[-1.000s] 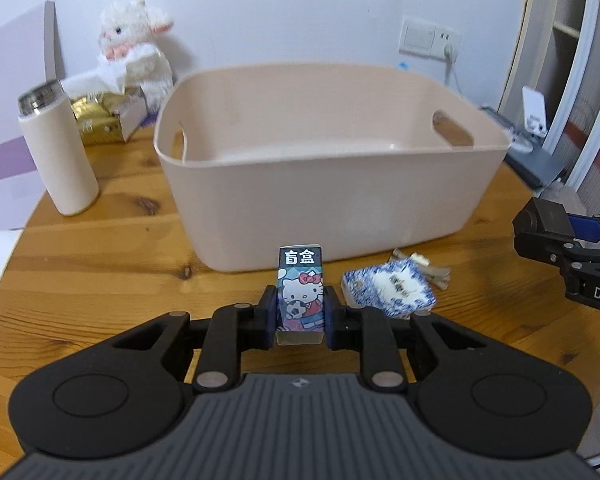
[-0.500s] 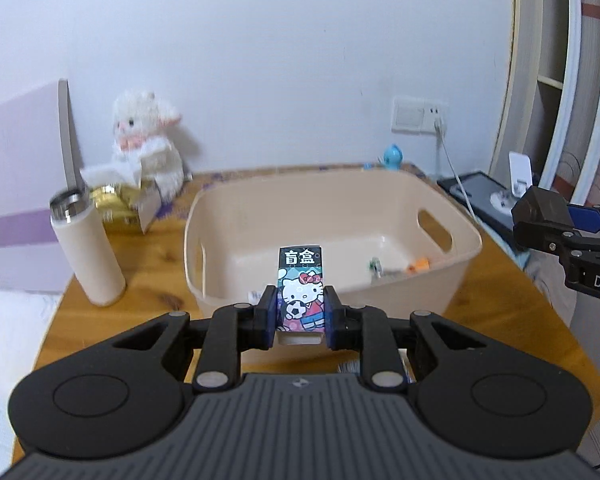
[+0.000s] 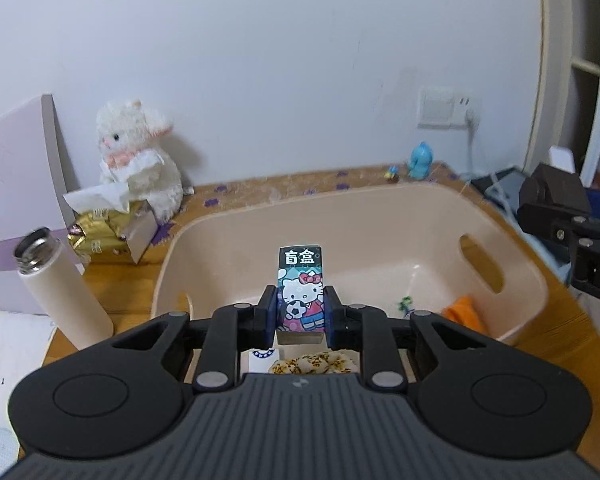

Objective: Organize objects
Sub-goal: 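Lift both boxes into the basket and open both tools to release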

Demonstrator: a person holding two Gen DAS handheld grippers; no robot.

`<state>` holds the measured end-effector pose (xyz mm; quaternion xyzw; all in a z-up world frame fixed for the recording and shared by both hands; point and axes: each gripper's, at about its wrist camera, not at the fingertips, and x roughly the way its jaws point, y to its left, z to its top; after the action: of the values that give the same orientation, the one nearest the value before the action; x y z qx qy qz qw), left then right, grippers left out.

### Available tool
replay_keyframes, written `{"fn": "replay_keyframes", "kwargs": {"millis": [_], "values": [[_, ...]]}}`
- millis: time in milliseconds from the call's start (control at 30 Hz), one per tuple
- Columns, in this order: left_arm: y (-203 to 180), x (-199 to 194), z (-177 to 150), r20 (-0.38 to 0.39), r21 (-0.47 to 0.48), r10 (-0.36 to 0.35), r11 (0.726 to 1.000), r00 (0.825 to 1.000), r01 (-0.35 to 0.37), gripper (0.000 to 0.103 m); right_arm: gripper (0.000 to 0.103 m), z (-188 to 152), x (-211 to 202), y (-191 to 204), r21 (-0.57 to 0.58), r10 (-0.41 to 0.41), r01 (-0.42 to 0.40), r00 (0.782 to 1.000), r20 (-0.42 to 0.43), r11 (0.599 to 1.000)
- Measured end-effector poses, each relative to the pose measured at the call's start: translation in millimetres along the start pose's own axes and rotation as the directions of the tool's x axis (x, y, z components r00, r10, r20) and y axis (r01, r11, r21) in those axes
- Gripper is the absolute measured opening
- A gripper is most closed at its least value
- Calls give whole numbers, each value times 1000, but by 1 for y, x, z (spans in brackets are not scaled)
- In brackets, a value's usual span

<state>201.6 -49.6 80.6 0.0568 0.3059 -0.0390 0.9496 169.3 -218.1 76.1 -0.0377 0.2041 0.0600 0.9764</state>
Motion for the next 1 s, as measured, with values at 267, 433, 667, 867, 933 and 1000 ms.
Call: {"fn": "replay_keyframes", "kwargs": {"millis": [267,433,667,867,933,1000], "values": [[1,60,-8,-160,-33,15,999,987,-20,25,47,-19,52,17,-44,-7,2,993,-119,999],[0,76,-17,-211,-12,29,999,977,-32,25,47,-30,74,22,-65,-15,3,981,-191,998],[4,52,-13,-160,-34,14,999,987,-20,69,65,-28,56,17,-72,-9,-3,985,-173,997],[4,14,-9,-109,-35,15,999,994,-19,80,79,-16,16,6,-63,11,-19,992,-123,998],[4,2,-9,-95,-38,12,999,995,-16,82,87,-14,1,4,-71,10,-17,994,-107,997],[2,-10,-11,-84,-37,11,999,996,-14,86,95,-14,-13,1,-79,12,-20,995,-95,997]]}}
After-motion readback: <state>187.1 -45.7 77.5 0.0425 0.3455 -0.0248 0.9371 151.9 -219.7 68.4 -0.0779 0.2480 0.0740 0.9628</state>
